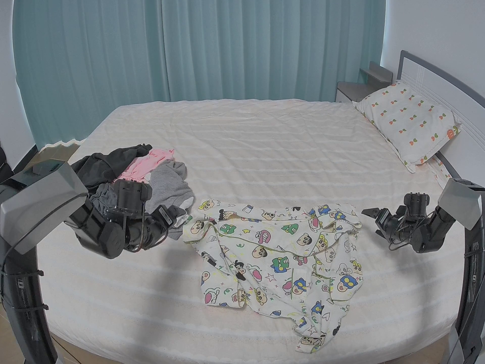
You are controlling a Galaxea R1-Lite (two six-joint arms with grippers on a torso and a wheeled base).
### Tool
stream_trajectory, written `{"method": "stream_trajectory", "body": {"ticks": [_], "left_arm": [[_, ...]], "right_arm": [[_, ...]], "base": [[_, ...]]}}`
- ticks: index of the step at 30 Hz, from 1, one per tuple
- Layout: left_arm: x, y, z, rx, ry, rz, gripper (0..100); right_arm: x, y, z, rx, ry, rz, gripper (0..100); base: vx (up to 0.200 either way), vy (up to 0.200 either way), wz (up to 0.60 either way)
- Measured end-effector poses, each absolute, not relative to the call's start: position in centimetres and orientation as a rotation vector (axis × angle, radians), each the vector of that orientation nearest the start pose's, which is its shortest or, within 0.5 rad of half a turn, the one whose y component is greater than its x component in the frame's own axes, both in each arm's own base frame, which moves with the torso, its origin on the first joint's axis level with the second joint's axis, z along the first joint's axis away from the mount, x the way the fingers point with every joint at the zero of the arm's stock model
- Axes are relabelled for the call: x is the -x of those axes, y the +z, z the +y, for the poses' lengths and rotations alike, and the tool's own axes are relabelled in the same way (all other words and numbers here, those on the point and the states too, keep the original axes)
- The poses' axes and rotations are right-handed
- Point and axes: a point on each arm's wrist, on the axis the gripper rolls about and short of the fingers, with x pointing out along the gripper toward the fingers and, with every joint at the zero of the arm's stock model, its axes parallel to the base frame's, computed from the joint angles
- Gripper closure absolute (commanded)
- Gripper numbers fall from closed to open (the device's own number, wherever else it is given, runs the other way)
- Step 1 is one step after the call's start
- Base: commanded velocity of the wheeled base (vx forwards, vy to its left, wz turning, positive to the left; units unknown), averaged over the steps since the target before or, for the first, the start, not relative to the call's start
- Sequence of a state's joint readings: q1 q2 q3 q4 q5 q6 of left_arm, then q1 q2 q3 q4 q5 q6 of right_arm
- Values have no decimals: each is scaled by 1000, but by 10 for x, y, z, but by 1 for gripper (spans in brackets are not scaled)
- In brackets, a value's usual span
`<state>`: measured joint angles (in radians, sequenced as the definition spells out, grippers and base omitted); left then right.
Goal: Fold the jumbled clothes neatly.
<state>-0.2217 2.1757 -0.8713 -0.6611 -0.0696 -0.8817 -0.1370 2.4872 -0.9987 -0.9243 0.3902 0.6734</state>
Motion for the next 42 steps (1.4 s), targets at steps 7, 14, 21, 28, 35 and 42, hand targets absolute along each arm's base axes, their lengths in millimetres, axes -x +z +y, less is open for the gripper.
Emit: {"method": "stream_trajectory", "body": {"ticks": [7, 14, 21, 28, 35, 42], "left_arm": [[-300, 35, -83, 899, -98, 782, 0], [-265, 38, -82, 1011, -158, 787, 0], [-259, 34, -82, 1037, -163, 802, 0], [-258, 33, -82, 1059, -168, 790, 0], [-258, 30, -82, 1058, -164, 793, 0], [-258, 29, -82, 1057, -160, 795, 0]], "right_arm": [[-382, -45, -43, -673, 192, 666, 0], [-368, -53, -14, -586, 321, 728, 0], [-366, -62, -2, -573, 347, 759, 0], [-367, -66, -1, -550, 348, 798, 0], [-366, -67, 4, -534, 359, 819, 100], [-368, -67, 5, -499, 349, 809, 100]], "base": [[0, 0, 0], [0, 0, 0], [0, 0, 0], [0, 0, 0], [0, 0, 0], [0, 0, 0]]}}
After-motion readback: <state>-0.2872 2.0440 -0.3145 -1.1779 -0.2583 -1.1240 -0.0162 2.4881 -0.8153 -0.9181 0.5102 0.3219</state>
